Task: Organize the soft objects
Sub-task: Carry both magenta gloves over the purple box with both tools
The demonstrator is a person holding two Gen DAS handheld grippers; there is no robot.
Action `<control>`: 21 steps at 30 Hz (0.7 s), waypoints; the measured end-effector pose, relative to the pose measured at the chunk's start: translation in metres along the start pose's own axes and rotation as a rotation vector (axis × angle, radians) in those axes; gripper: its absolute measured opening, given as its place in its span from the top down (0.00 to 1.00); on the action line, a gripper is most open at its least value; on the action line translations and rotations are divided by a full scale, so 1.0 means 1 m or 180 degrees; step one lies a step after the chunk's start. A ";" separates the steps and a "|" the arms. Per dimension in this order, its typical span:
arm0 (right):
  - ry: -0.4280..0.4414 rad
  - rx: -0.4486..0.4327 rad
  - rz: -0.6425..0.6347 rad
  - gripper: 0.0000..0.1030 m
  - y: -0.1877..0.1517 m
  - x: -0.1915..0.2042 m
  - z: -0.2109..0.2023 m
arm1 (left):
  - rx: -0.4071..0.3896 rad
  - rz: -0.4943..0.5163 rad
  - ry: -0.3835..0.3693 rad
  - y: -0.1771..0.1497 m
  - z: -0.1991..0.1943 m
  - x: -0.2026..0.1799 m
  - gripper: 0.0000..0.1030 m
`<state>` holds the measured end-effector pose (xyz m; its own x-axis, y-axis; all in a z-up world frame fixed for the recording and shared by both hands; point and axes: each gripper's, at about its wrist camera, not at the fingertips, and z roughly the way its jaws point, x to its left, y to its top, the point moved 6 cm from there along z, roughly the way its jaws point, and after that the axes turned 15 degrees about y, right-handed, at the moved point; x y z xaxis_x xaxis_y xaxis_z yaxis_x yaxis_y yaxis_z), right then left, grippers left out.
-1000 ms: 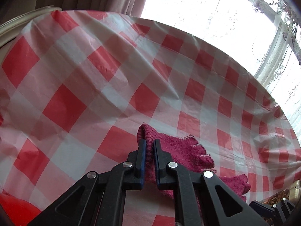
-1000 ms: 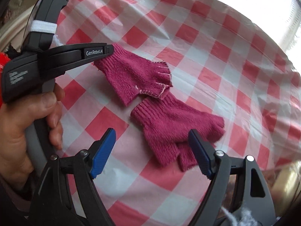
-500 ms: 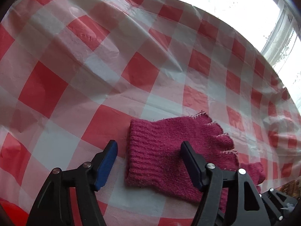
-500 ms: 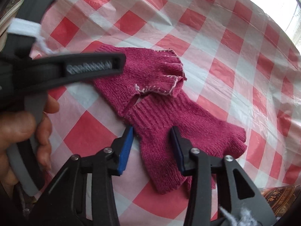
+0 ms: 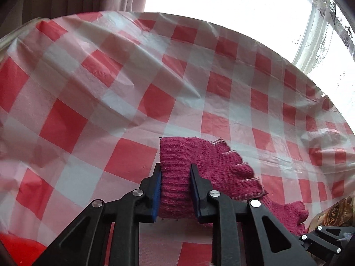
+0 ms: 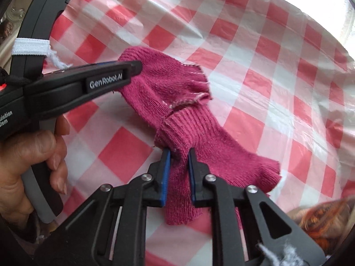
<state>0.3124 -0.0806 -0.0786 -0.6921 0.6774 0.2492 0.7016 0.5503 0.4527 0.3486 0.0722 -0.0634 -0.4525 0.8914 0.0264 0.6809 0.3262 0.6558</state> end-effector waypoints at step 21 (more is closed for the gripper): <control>0.0292 -0.0811 0.0422 0.82 -0.081 0.029 -0.170 | -0.0729 0.0005 -0.0516 -0.025 -0.189 -0.007 0.77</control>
<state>0.2068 -0.1884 0.0378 -0.6178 0.6819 0.3916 0.7298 0.3120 0.6083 0.2260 -0.0012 0.0625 -0.3410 0.9366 -0.0813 0.5252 0.2615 0.8098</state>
